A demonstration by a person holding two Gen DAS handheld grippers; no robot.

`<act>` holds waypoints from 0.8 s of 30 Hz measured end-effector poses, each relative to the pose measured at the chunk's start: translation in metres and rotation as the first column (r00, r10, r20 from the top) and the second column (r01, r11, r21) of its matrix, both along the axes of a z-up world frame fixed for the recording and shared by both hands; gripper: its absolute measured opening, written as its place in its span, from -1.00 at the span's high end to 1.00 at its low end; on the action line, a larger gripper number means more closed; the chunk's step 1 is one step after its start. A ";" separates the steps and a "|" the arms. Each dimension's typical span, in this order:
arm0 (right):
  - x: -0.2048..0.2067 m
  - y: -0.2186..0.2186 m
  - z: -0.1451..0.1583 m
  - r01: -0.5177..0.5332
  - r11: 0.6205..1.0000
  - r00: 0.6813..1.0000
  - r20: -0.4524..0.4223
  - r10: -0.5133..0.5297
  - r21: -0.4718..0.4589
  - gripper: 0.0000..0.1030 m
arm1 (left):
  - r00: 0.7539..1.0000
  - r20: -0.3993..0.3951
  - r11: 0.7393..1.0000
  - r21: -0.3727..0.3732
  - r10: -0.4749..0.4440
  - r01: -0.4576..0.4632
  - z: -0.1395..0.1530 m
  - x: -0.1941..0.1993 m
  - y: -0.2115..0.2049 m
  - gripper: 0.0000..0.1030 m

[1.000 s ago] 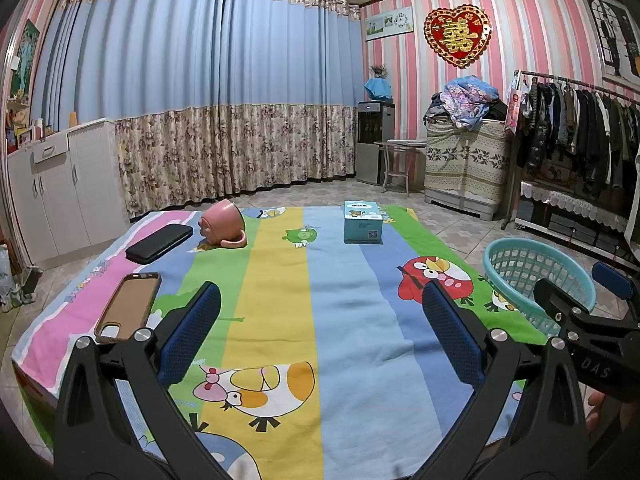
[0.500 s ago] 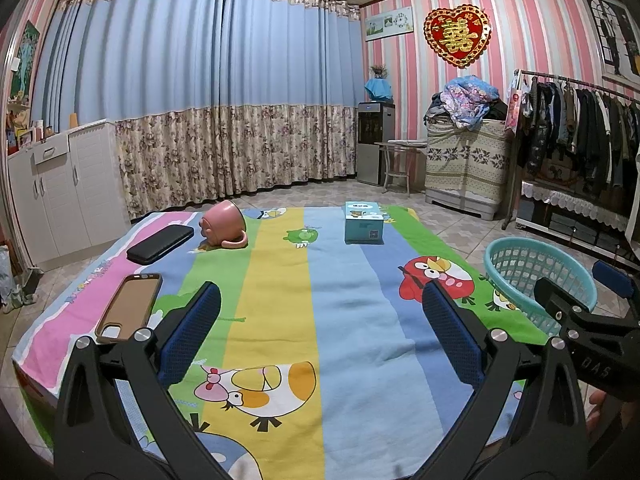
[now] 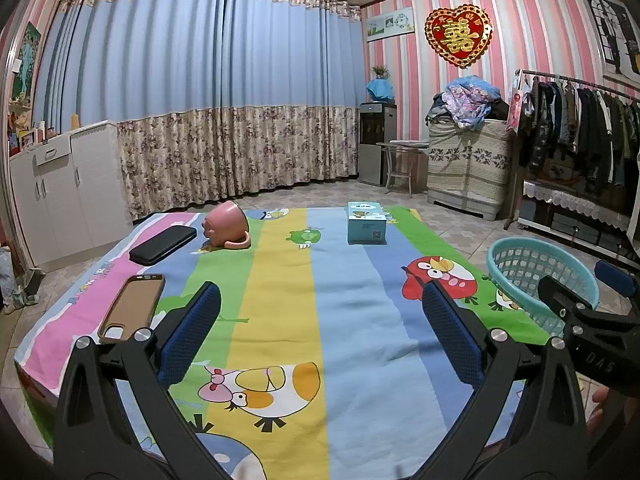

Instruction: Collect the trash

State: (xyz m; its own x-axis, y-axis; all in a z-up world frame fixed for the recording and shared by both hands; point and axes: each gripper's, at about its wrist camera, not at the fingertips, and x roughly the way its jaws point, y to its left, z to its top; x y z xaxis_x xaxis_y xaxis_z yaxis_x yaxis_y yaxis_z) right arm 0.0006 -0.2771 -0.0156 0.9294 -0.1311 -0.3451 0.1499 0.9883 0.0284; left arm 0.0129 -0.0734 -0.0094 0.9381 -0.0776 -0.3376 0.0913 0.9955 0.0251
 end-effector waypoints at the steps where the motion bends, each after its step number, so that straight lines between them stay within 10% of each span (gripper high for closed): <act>1: 0.000 0.000 0.000 0.000 1.000 1.000 0.000 0.000 -0.001 -0.91 | 1.000 -0.001 1.000 -0.001 0.002 -0.002 0.000 0.001 0.001 -0.89; 24: 0.000 0.000 0.001 -0.001 1.000 1.000 -0.002 0.001 0.000 -0.91 | 1.000 0.006 1.000 0.000 0.007 -0.007 0.001 0.000 0.003 -0.89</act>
State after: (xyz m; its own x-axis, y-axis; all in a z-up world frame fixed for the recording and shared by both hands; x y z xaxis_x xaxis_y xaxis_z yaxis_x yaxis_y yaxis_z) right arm 0.0010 -0.2767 -0.0142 0.9289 -0.1305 -0.3466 0.1494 0.9884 0.0284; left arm 0.0130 -0.0701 -0.0081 0.9405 -0.0714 -0.3321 0.0847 0.9961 0.0256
